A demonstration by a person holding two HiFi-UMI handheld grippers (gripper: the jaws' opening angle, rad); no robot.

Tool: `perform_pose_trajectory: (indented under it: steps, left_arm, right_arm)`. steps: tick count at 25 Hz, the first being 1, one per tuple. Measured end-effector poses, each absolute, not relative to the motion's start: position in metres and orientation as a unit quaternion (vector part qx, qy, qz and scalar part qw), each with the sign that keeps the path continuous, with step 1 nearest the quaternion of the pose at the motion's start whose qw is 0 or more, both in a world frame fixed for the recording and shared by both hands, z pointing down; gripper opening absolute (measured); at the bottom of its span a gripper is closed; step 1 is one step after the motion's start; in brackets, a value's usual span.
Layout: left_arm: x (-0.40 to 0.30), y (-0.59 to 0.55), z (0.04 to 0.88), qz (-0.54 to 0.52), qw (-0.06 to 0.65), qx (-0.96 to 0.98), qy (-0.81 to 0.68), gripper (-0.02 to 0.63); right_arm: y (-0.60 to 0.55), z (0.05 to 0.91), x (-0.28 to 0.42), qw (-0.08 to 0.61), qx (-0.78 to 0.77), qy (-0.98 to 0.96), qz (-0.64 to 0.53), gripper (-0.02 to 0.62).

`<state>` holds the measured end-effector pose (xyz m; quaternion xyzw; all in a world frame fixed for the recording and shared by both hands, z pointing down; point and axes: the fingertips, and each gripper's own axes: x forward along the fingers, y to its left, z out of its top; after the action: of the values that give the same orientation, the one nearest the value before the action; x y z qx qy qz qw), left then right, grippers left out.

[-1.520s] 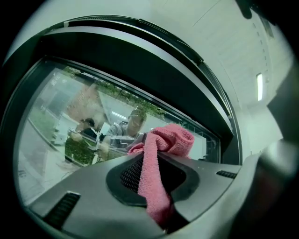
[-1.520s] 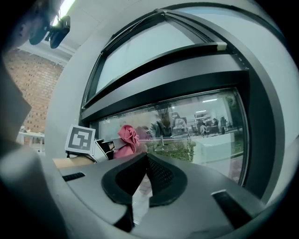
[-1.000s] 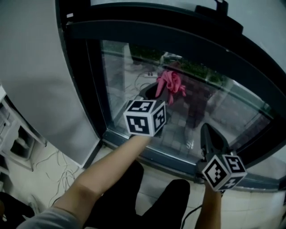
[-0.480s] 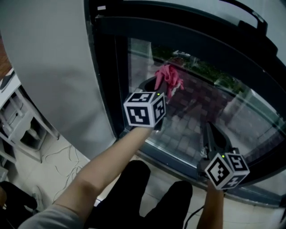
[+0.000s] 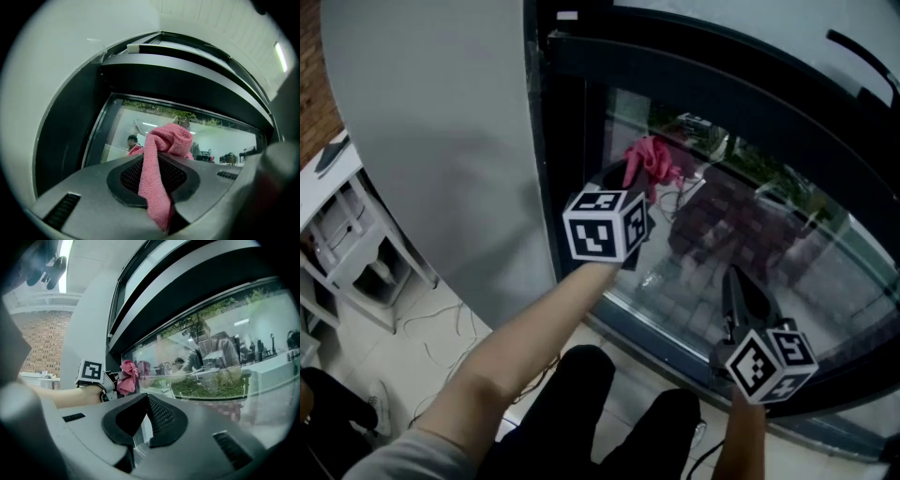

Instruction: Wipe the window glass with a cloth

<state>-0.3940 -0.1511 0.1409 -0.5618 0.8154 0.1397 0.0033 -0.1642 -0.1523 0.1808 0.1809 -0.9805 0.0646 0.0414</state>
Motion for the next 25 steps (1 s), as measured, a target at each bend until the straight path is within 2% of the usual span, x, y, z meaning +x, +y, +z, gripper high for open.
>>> perform_pose_trajectory:
  steps: [13, 25]
  left_arm:
    - [-0.456, -0.123, 0.128, 0.135, 0.028, -0.518, 0.844, 0.058]
    - [-0.484, -0.108, 0.156, 0.159, 0.003, -0.458, 0.875, 0.058]
  right_arm:
    - [-0.144, 0.19, -0.207, 0.052, 0.15, -0.985, 0.07, 0.005]
    - [-0.141, 0.207, -0.212, 0.058, 0.143, -0.984, 0.086, 0.005]
